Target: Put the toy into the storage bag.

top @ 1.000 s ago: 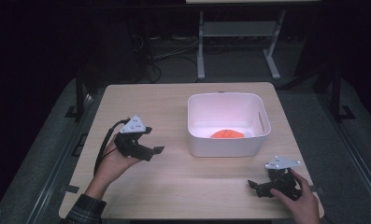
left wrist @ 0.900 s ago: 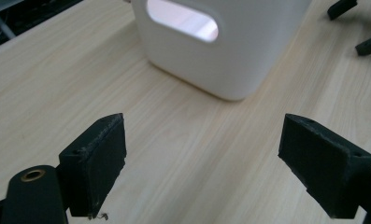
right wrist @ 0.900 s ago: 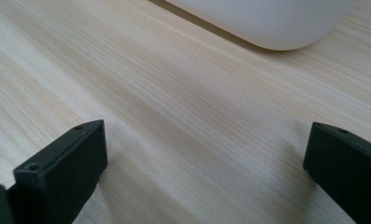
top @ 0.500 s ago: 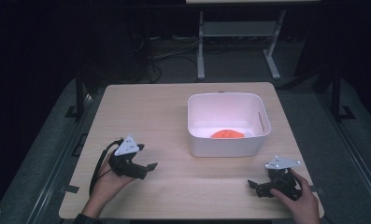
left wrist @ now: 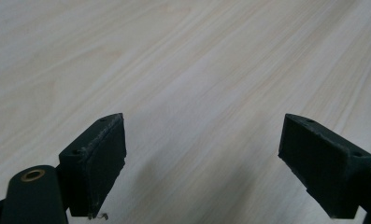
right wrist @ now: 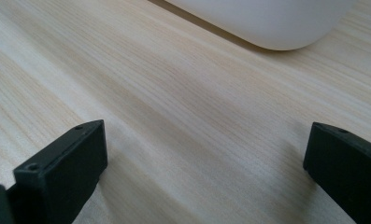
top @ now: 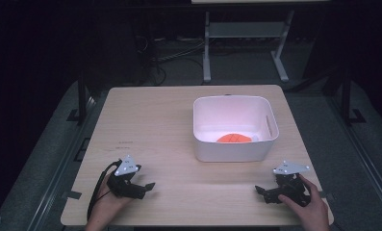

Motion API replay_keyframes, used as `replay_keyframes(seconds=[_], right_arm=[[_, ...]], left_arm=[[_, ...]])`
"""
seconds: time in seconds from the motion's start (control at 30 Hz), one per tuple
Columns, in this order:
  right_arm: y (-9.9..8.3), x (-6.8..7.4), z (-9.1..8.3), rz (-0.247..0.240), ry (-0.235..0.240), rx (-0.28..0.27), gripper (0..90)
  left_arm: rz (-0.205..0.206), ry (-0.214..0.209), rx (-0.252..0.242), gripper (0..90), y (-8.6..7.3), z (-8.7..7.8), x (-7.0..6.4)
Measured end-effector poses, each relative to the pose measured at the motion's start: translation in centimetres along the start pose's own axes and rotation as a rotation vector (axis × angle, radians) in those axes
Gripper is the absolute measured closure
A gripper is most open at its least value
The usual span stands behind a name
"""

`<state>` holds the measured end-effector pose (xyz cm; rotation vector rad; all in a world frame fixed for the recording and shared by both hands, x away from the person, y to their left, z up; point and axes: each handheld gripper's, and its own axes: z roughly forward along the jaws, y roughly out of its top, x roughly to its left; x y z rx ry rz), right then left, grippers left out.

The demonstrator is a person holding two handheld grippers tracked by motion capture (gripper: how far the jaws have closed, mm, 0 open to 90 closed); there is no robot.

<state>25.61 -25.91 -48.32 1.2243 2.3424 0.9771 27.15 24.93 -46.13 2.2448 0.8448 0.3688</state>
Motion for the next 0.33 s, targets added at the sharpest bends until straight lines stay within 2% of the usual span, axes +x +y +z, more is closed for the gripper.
replay_keyframes(seconds=[0.13, 0.2, 0.33], right_arm=[[0.0, 0.0, 0.0, 0.0, 0.0, 0.0, 0.0], [0.0, -0.02, -0.01, -0.002, 0.0, 0.0, 0.0], [0.0, -0.01, 0.0, -0.001, 0.0, 0.0, 0.0]], left_arm=[[-0.002, 0.011, 0.026, 14.2, -0.68, 0.5, 0.2], [-0.02, 0.005, 0.013, 13.4, -0.87, 0.53, 0.37], [-0.015, 0.0, -0.002, 13.0, -1.12, 0.51, 0.48]])
